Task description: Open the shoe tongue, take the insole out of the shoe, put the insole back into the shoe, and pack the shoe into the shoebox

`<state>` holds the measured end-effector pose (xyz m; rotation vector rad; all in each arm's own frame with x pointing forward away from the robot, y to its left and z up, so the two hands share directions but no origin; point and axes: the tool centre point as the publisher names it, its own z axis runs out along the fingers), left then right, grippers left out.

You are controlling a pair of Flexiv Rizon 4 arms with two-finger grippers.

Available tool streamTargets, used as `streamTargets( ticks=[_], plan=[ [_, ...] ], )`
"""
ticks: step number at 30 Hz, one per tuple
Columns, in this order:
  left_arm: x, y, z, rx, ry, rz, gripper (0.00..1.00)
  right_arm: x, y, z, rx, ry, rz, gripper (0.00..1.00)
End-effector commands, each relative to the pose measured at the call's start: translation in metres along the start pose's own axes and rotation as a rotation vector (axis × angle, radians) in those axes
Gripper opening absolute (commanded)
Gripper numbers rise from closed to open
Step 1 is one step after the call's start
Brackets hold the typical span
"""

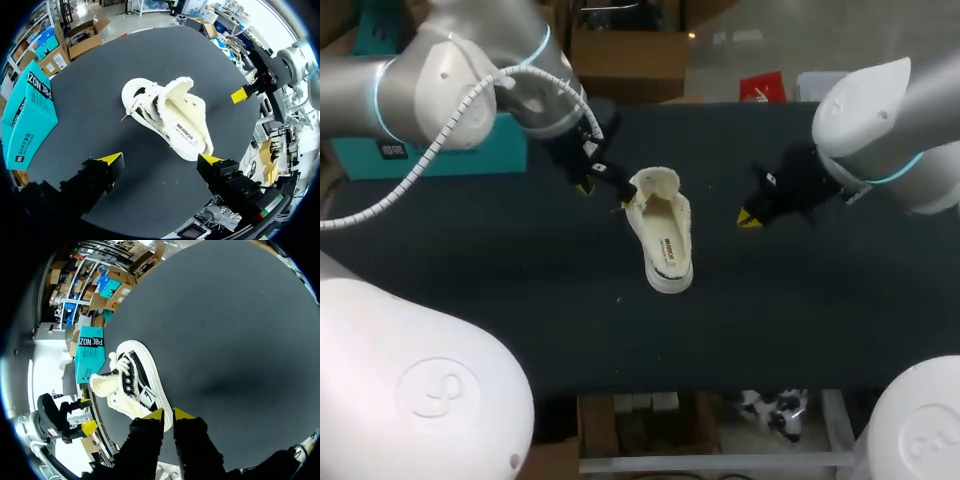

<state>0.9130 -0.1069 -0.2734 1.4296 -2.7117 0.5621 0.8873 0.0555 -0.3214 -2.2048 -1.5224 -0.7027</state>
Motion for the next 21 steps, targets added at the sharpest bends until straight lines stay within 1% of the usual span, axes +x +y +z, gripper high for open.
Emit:
streamTargets(
  ticks=[1, 7, 8, 9, 10, 11, 12, 13, 15, 16, 21],
  plan=[
    [0.008, -0.004, 0.009, -0.030, -0.063, -0.020, 1.00, 0.001, 0.006, -0.003, 0.093, 0.000, 0.001, 1.00],
    [0.008, -0.004, 0.009, -0.030, -0.063, -0.020, 1.00, 0.001, 0.006, -0.003, 0.093, 0.000, 0.001, 1.00],
    [0.009, -0.006, 0.012, -0.043, -0.079, -0.034, 1.00, 0.001, 0.006, -0.003, 0.093, 0.000, 0.001, 1.00],
    [0.010, -0.006, 0.014, -0.046, -0.074, -0.040, 1.00, 0.001, 0.006, -0.003, 0.093, 0.000, 0.001, 1.00],
    [0.012, -0.008, 0.015, -0.046, -0.070, -0.046, 1.00, 0.002, 0.006, -0.005, 0.087, -0.009, -0.029, 1.00],
    [0.013, -0.009, 0.016, -0.043, -0.065, -0.057, 1.00, 0.002, 0.007, -0.008, 0.080, 0.000, -0.067, 1.00],
    [0.014, -0.010, 0.017, -0.043, -0.062, -0.062, 1.00, 0.003, 0.005, -0.012, 0.041, -0.028, -0.074, 1.00],
    [0.015, -0.011, 0.019, -0.040, -0.057, -0.080, 1.00, 0.004, 0.004, -0.015, 0.020, -0.049, -0.099, 1.00],
    [0.017, -0.012, 0.023, -0.038, -0.046, -0.116, 1.00, 0.005, 0.001, -0.020, 0.000, -0.068, -0.155, 1.00],
    [0.016, -0.012, 0.025, -0.040, -0.061, -0.135, 1.00, 0.005, 0.000, -0.021, -0.002, -0.073, -0.177, 1.00],
    [0.016, -0.012, 0.025, -0.040, -0.061, -0.135, 1.00, 0.005, 0.000, -0.021, -0.002, -0.073, -0.177, 1.00]
  ],
)
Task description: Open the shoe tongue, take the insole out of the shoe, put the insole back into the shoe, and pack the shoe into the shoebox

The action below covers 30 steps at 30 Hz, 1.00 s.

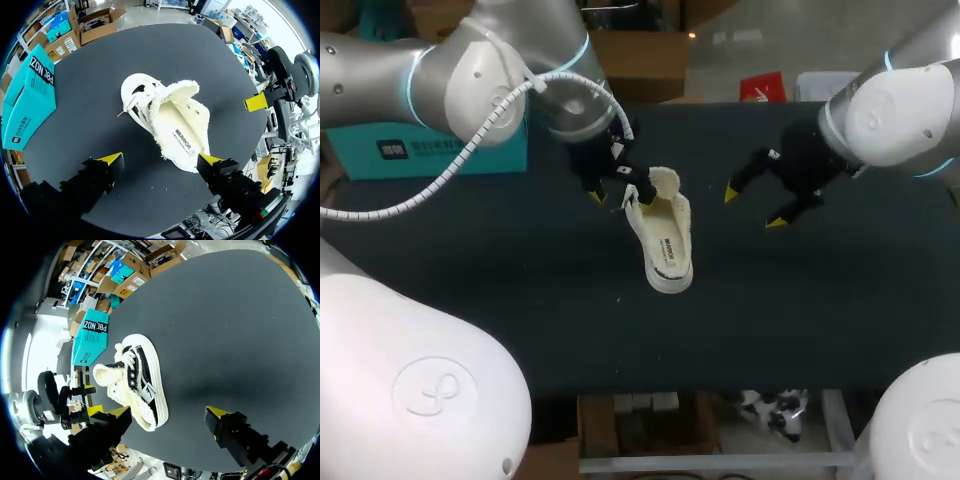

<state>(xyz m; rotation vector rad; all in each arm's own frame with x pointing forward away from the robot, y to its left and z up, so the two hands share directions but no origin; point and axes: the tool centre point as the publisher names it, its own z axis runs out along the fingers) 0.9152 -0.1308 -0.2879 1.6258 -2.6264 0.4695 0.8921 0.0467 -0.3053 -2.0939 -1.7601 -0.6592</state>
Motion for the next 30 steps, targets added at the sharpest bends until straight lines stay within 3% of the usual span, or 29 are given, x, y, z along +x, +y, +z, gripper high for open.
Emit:
streamTargets(
  ticks=[1, 4, 11, 19, 26, 30],
  plan=[
    [0.002, -0.002, 0.003, -0.003, -0.005, -0.001, 1.00, 0.002, -0.007, -0.004, -0.042, -0.021, 0.001, 1.00],
    [0.002, -0.002, 0.003, -0.003, -0.005, -0.001, 1.00, 0.002, -0.007, -0.004, -0.042, -0.021, 0.001, 1.00],
    [0.008, 0.007, 0.023, 0.013, -0.031, -0.098, 1.00, -0.008, 0.001, -0.007, 0.060, -0.072, -0.234, 1.00],
    [0.008, 0.011, 0.035, -0.005, -0.057, -0.168, 1.00, -0.008, 0.001, -0.007, 0.060, -0.072, -0.234, 1.00],
    [0.000, 0.016, 0.043, 0.044, -0.057, -0.283, 1.00, -0.008, 0.001, -0.007, 0.060, -0.072, -0.234, 1.00],
    [-0.002, 0.013, 0.053, 0.036, -0.084, -0.314, 1.00, -0.008, 0.004, -0.006, 0.091, -0.108, -0.295, 1.00]
  ],
)
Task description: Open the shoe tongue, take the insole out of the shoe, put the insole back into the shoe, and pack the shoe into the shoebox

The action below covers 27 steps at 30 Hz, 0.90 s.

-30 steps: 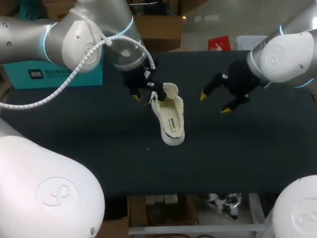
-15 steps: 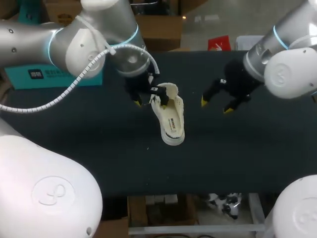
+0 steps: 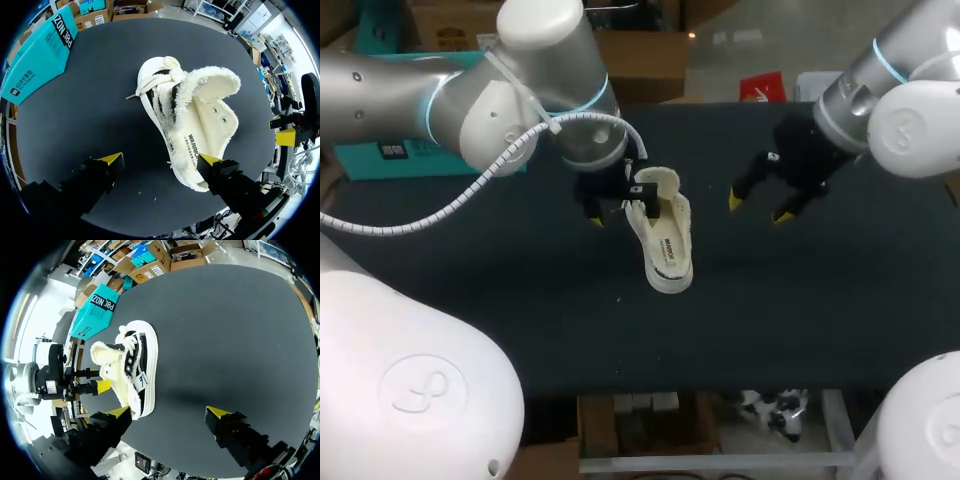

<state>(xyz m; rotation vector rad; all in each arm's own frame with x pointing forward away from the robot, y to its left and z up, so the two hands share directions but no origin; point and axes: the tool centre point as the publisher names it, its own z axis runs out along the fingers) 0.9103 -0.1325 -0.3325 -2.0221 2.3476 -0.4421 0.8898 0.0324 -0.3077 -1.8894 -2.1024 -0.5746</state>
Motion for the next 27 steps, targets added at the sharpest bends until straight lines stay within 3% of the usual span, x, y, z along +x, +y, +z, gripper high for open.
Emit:
streamTargets(
  ticks=[1, 10, 14, 15, 16, 19, 22, 27],
  plan=[
    [0.003, -0.002, 0.012, 0.019, -0.022, -0.023, 1.00, 0.004, 0.005, -0.001, 0.030, -0.023, -0.041, 1.00],
    [0.007, -0.022, 0.022, 0.043, -0.019, -0.057, 0.97, -0.002, 0.005, -0.001, 0.050, -0.047, -0.143, 1.00],
    [0.012, -0.028, 0.027, 0.039, -0.001, -0.073, 0.76, -0.003, 0.004, -0.001, 0.050, -0.046, -0.156, 1.00],
    [0.013, -0.029, 0.028, 0.041, 0.008, -0.077, 0.67, -0.003, 0.004, -0.001, 0.050, -0.046, -0.156, 1.00],
    [0.014, -0.030, 0.029, 0.041, 0.025, -0.079, 0.48, -0.003, 0.004, -0.001, 0.050, -0.046, -0.156, 1.00],
    [0.017, -0.030, 0.030, 0.029, 0.010, -0.082, 0.31, -0.003, 0.004, -0.001, 0.050, -0.046, -0.156, 1.00],
    [0.017, -0.030, 0.029, 0.029, 0.004, -0.092, 0.00, -0.003, 0.004, -0.001, 0.050, -0.046, -0.156, 1.00],
    [0.018, -0.030, 0.029, 0.027, -0.002, -0.094, 0.00, -0.003, 0.004, -0.001, 0.050, -0.046, -0.156, 1.00]
  ],
)
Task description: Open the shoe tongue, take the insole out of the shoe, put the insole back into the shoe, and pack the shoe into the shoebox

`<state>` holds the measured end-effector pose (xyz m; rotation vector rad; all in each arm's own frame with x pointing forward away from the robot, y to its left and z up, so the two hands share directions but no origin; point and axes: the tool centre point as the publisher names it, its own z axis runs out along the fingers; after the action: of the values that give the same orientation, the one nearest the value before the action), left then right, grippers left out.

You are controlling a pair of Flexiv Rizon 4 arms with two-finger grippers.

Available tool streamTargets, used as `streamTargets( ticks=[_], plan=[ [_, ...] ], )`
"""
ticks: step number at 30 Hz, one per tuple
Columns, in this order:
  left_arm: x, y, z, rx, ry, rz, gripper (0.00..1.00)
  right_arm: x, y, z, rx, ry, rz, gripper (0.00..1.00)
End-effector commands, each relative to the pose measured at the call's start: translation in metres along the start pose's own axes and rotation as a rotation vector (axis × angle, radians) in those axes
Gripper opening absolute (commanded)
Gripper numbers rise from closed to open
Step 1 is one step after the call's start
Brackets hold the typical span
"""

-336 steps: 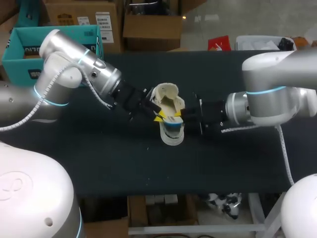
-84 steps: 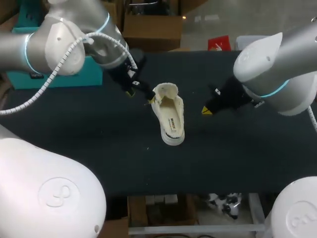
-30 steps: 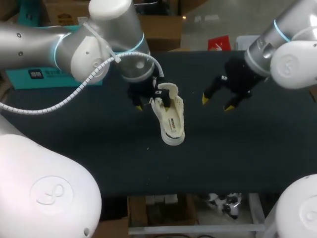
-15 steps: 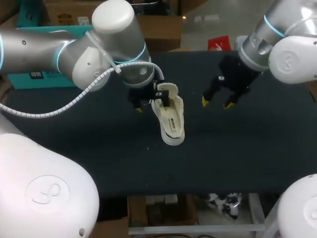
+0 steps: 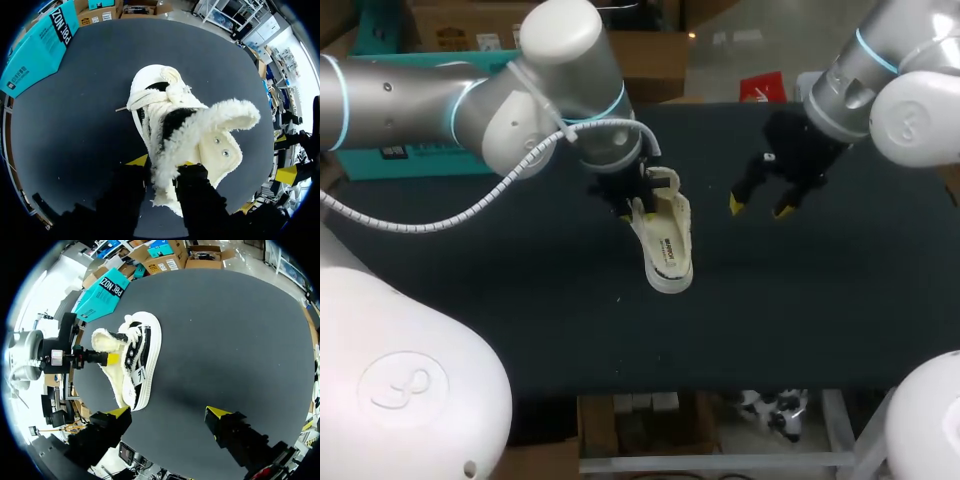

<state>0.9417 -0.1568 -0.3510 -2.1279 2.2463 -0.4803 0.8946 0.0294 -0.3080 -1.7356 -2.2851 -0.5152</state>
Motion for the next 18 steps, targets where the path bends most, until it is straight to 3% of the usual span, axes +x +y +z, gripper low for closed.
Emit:
streamTargets(
  ticks=[1, 8, 12, 16, 18],
  plan=[
    [0.004, 0.000, -0.001, 0.005, -0.010, -0.001, 0.00, 0.000, 0.000, -0.001, 0.002, -0.003, 0.001, 1.00],
    [0.007, 0.000, -0.011, 0.018, -0.019, 0.032, 0.00, 0.000, 0.000, -0.001, 0.002, -0.003, 0.001, 1.00],
    [0.009, -0.002, -0.017, 0.016, -0.037, 0.107, 0.00, 0.000, 0.000, -0.001, 0.002, -0.003, 0.001, 1.00],
    [0.005, -0.006, -0.029, 0.055, 0.004, 0.233, 0.00, 0.000, 0.000, -0.001, 0.002, -0.003, 0.001, 1.00],
    [0.001, -0.009, -0.036, 0.072, 0.019, 0.256, 0.00, -0.001, 0.000, -0.005, 0.003, -0.018, -0.055, 1.00]
  ],
)
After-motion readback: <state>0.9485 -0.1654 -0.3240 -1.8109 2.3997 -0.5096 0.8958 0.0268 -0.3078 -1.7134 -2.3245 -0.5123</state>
